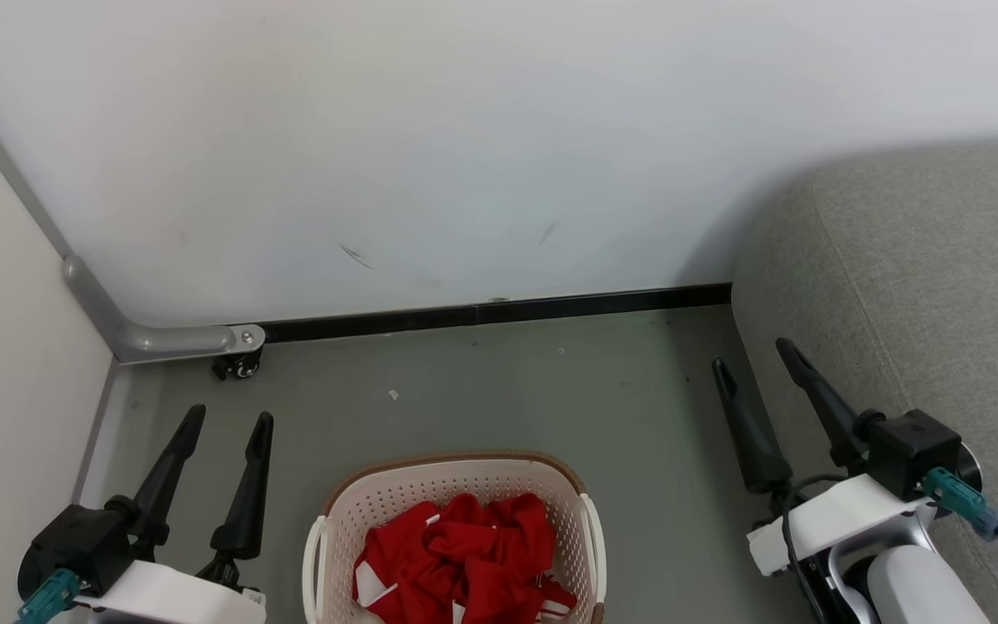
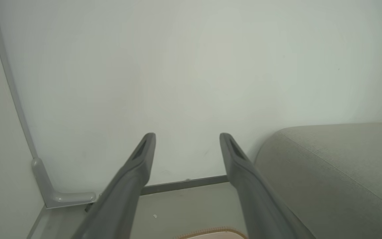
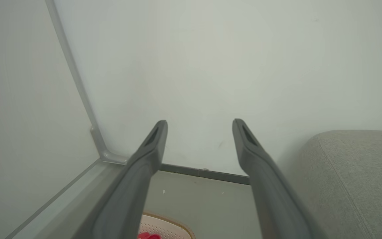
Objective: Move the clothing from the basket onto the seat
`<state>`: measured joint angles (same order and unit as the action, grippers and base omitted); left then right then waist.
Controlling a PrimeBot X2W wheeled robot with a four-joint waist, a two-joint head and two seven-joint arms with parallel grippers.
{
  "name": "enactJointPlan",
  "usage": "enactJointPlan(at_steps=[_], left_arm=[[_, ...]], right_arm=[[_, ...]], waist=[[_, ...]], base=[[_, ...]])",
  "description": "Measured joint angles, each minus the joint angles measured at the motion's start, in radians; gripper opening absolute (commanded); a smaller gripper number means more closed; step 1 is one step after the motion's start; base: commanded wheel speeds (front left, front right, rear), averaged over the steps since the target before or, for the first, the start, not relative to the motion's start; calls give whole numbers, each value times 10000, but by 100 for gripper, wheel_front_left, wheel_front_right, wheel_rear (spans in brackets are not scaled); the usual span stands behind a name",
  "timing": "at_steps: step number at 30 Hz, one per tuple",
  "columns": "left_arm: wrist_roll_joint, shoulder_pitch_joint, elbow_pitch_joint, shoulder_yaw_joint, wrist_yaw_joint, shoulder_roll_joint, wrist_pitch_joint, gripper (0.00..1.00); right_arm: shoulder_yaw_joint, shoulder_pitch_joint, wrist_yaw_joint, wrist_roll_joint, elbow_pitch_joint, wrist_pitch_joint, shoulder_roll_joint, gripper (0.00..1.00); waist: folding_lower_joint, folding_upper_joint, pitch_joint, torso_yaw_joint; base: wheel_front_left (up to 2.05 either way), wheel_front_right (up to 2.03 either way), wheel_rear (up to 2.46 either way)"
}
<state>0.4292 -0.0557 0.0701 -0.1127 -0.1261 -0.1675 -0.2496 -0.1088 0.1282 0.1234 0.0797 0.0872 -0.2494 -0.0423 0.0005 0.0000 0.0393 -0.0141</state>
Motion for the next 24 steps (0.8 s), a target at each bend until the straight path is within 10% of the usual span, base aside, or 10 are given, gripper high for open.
enactJointPlan(at_steps=[24], left_arm=[[395, 31, 1233, -1490, -2, -328, 0, 100]], right_arm=[[476, 325, 0, 276, -809, -4, -10, 100]], waist=[[-1, 0, 672, -35]], base=[[0, 0, 0]])
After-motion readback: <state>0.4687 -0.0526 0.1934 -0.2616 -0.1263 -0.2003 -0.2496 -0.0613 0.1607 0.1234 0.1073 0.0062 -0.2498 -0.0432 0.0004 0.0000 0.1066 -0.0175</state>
